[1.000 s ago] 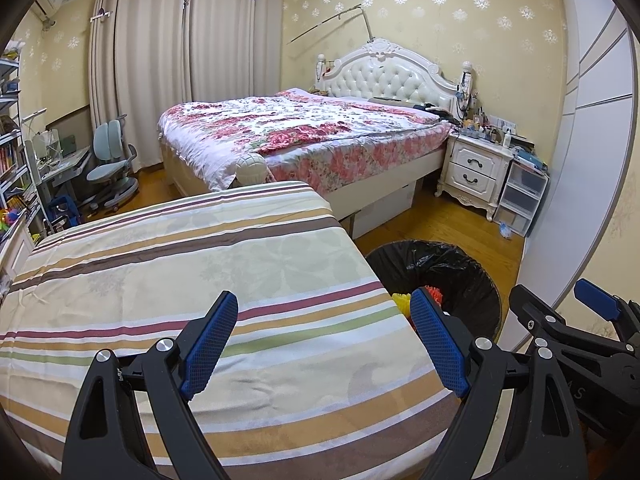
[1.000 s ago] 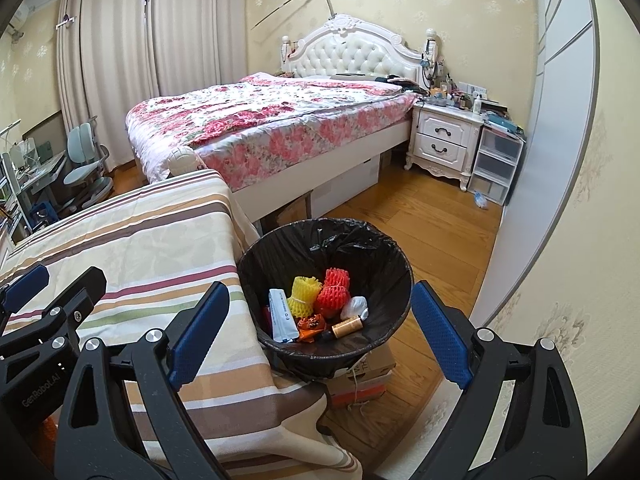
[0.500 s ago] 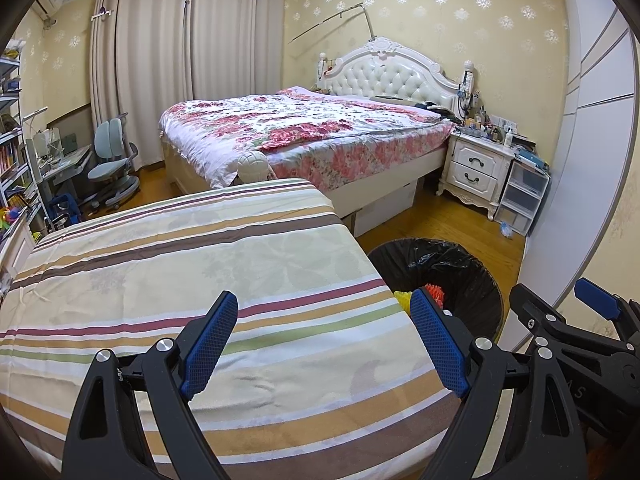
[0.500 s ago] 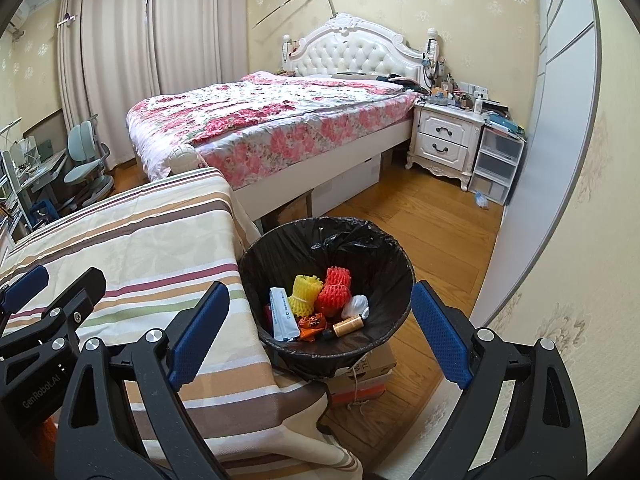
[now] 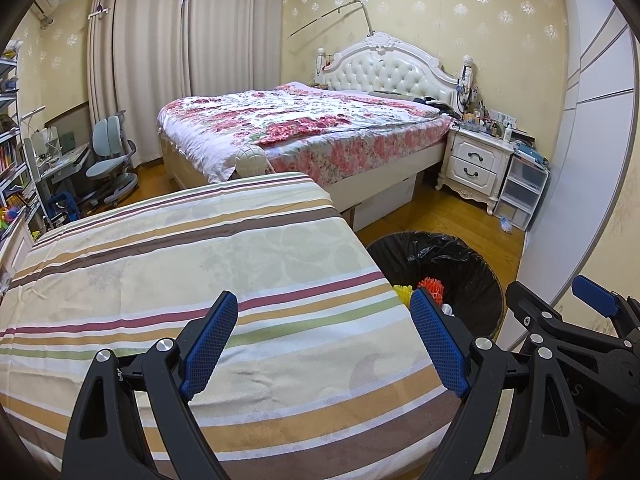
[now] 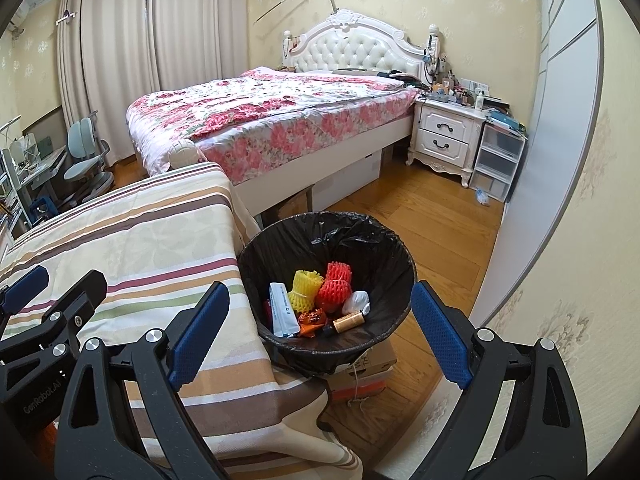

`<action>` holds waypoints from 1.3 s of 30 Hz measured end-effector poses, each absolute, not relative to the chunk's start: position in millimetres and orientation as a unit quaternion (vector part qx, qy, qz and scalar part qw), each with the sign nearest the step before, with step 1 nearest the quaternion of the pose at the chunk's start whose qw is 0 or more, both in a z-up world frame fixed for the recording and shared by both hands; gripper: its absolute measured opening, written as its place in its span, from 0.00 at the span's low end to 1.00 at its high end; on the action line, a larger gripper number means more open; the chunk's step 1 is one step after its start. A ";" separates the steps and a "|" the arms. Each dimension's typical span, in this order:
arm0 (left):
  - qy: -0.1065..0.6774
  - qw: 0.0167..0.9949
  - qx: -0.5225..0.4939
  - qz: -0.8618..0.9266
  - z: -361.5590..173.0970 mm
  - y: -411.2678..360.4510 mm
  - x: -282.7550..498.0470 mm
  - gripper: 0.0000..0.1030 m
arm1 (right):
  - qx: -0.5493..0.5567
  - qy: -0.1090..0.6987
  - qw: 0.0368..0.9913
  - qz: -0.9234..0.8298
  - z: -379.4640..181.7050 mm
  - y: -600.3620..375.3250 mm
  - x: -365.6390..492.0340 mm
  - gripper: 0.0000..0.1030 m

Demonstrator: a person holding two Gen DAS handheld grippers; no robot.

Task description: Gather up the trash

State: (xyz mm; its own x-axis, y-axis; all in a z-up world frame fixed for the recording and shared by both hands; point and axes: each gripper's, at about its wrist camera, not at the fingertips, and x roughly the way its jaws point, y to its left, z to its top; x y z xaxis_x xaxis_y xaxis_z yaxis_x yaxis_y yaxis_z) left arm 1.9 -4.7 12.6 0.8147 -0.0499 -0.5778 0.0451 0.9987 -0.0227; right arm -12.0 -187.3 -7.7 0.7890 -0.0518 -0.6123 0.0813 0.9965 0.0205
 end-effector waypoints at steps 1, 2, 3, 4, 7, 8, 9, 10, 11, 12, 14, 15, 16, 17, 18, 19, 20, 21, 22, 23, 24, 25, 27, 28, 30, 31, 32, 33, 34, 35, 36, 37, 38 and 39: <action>0.305 0.952 -0.004 -0.025 12.1 -4.3 1.0 0.83 | 0.022 0.324 0.945 -0.035 -7.6 -187.6 -10.9 0.88; 0.306 0.952 -0.004 -0.025 10.8 -4.9 1.0 0.83 | 0.022 0.325 0.945 -0.035 -7.9 -187.7 -10.6 0.87; 0.307 0.951 -0.004 -0.025 10.3 -4.8 0.8 0.83 | 0.022 0.326 0.945 -0.034 -7.9 -188.0 -10.0 0.87; 0.308 0.951 -0.005 -0.025 9.7 -5.3 1.3 0.83 | 0.021 0.326 0.945 -0.034 -8.0 -188.1 -10.2 0.87; 0.308 0.951 -0.005 -0.024 9.4 -5.2 1.0 0.83 | 0.021 0.326 0.945 -0.034 -8.0 -187.8 -10.2 0.87; 0.308 0.951 -0.005 -0.025 9.4 -5.2 1.4 0.83 | 0.021 0.326 0.945 -0.034 -8.0 -187.9 -10.4 0.88; 0.309 0.951 -0.005 -0.024 9.5 -5.4 2.0 0.83 | 0.021 0.326 0.945 -0.034 -8.0 -187.8 -10.2 0.88; 0.309 0.951 -0.006 -0.024 9.3 -5.0 1.2 0.83 | 0.021 0.326 0.944 -0.034 -8.4 -188.1 -10.6 0.88; 0.310 0.950 -0.006 -0.024 9.5 -4.7 2.3 0.83 | 0.021 0.327 0.944 -0.034 -8.4 -188.0 -10.6 0.87; 0.311 0.950 -0.007 -0.024 9.3 -4.3 1.6 0.83 | 0.021 0.327 0.944 -0.034 -8.5 -187.7 -10.4 0.87; 0.312 0.950 -0.008 -0.024 9.8 -3.8 2.9 0.83 | 0.020 0.330 0.943 -0.033 -10.2 -187.1 -9.7 0.88; 0.313 0.949 -0.008 -0.023 9.9 -3.7 3.6 0.83 | 0.020 0.331 0.943 -0.033 -11.0 -187.0 -10.1 0.88; 0.314 0.949 -0.009 -0.022 9.6 -3.2 3.2 0.83 | 0.019 0.331 0.943 -0.033 -11.5 -186.5 -9.9 0.88; 0.315 0.949 -0.009 -0.021 9.5 -3.0 4.1 0.83 | 0.019 0.332 0.943 -0.032 -11.9 -186.5 -10.8 0.87; 0.317 0.948 -0.009 -0.020 9.2 -3.2 5.0 0.83 | 0.018 0.332 0.942 -0.032 -12.0 -186.1 -10.0 0.88; 0.319 0.947 -0.009 -0.020 9.1 -3.0 6.0 0.83 | 0.018 0.332 0.943 -0.032 -12.0 -185.8 -9.3 0.88; 0.323 0.946 -0.011 -0.020 9.8 -3.6 8.4 0.83 | 0.018 0.332 0.943 -0.032 -12.1 -185.9 -10.2 0.88; 0.326 0.945 -0.012 -0.020 9.4 -3.2 8.6 0.83 | 0.019 0.332 0.943 -0.032 -12.2 -185.9 -10.2 0.88; 0.328 0.944 -0.014 -0.019 8.8 -2.7 8.8 0.83 | 0.019 0.332 0.943 -0.032 -12.3 -185.8 -10.1 0.88; 0.328 0.944 -0.016 -0.016 8.7 -2.1 9.2 0.83 | 0.019 0.332 0.942 -0.032 -12.1 -185.7 -9.6 0.87; 0.326 0.945 -0.016 -0.013 8.8 -1.7 9.5 0.83 | 0.018 0.332 0.942 -0.032 -11.9 -185.7 -9.3 0.87; 0.325 0.946 -0.016 -0.012 9.0 -1.6 9.0 0.83 | 0.018 0.332 0.942 -0.032 -11.8 -185.7 -9.2 0.87; 0.323 0.946 -0.015 -0.011 9.5 -1.2 8.8 0.83 | 0.018 0.333 0.942 -0.032 -11.8 -185.6 -9.2 0.88; 0.322 0.946 -0.015 -0.014 9.8 -2.0 9.1 0.83 | 0.019 0.332 0.942 -0.032 -11.8 -185.6 -9.2 0.88; 0.320 0.947 -0.016 -0.016 10.6 -2.0 8.9 0.83 | 0.019 0.332 0.942 -0.032 -11.7 -185.4 -9.8 0.88; 0.318 0.948 -0.015 -0.015 10.9 -1.9 7.9 0.83 | 0.018 0.332 0.942 -0.032 -11.5 -185.6 -9.1 0.88; 0.315 0.949 -0.011 -0.013 11.4 -2.2 7.1 0.83 | 0.018 0.332 0.943 -0.032 -11.6 -185.5 -9.3 0.88; 0.311 0.950 -0.008 -0.013 12.0 -2.8 6.3 0.83 | 0.018 0.332 0.943 -0.031 -11.8 -185.4 -9.8 0.88; 0.308 0.951 -0.005 -0.014 12.9 -3.8 5.7 0.83 | 0.018 0.332 0.943 -0.031 -12.2 -185.2 -8.8 0.88; 0.305 0.952 -0.002 -0.014 13.6 -4.3 5.3 0.83 | 0.018 0.333 0.942 -0.031 -12.7 -185.0 -9.3 0.88; 0.302 0.953 0.001 -0.014 14.2 -4.6 4.7 0.83 | 0.018 0.333 0.942 -0.030 -12.6 -184.9 -9.2 0.88; 0.300 0.954 0.003 -0.014 14.7 -4.8 5.0 0.83 | 0.018 0.333 0.942 -0.030 -12.6 -184.6 -8.5 0.88; 0.299 0.954 0.003 -0.013 15.0 -4.9 5.4 0.83 | 0.019 0.333 0.942 -0.028 -13.0 -183.8 -8.7 0.88; 0.299 0.954 0.003 -0.011 15.1 -3.9 5.7 0.83 | 0.018 0.333 0.942 -0.027 -13.1 -182.5 -8.5 0.88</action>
